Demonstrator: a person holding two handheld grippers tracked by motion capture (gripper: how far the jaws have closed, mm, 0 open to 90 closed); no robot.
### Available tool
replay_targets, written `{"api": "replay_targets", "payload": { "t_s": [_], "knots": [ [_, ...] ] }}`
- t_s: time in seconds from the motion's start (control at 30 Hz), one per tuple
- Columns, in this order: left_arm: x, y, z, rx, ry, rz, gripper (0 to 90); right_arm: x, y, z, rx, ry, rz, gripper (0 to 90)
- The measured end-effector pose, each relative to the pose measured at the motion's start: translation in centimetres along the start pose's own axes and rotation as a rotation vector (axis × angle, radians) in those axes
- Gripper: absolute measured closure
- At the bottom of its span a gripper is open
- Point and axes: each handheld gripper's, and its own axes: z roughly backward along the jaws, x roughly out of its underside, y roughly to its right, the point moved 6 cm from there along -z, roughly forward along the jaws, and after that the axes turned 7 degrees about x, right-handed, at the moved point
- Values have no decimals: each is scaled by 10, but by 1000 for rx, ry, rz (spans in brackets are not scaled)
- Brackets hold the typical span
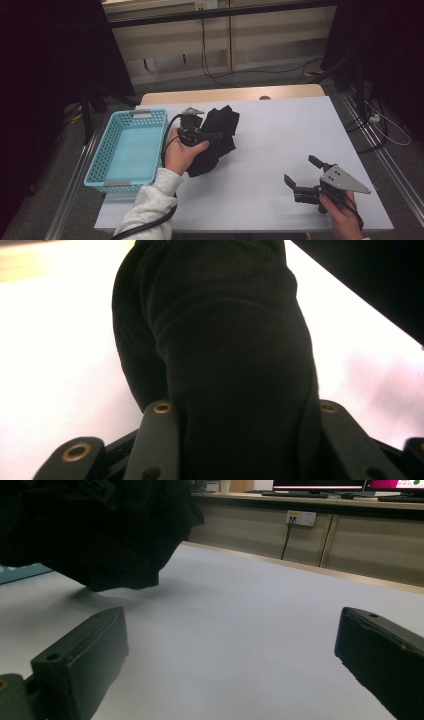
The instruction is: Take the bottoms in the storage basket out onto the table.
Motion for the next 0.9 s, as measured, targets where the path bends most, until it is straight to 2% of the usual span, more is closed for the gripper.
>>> {"api": "replay_targets", "payload": {
  "t_s": [0.13, 0.17, 0.2, 0.3, 0.33, 0.37, 0.4, 0.43, 0.5, 0.6, 0.67, 0.77, 0.9],
  "knots": [
    [11, 10, -16, 39, -14, -9, 643, 0, 1, 0, 2, -2, 4, 0],
    [18, 14, -24, 60, -19, -16, 641, 0, 1, 0, 2, -2, 3, 0],
    [18, 14, -24, 60, -19, -16, 638, 0, 1, 0, 2, -2, 3, 0],
    [29, 17, -38, 83, -26, -31, 623, 1, 1, -1, 2, -4, 5, 0],
    [34, 15, -44, 83, -26, -47, 593, 1, 0, -1, 0, -7, 6, 0],
    [45, 8, -55, 54, -30, -82, 435, 1, -2, -2, -3, -14, 12, 0],
    [45, 8, -55, 54, -30, -82, 357, 1, -2, -2, -3, -14, 12, 0],
    [49, 4, -57, 30, -25, -90, 357, 2, -3, -2, -5, -19, 16, 0],
    [53, -3, -55, 5, 0, -77, 285, 1, -6, -1, -14, -20, 30, 0],
    [55, -8, -48, 5, 33, -48, 251, 2, -8, -2, -30, -26, 36, 0],
    [56, -11, -43, -14, 38, -65, 221, 2, -9, -3, -33, -31, 37, 0],
    [56, -14, -35, -39, 54, -70, 181, 3, -10, -6, -39, -34, 39, 0],
    [58, -19, -26, -40, 48, -68, 188, 3, -10, -8, -40, -39, 37, 0]
  ]
}}
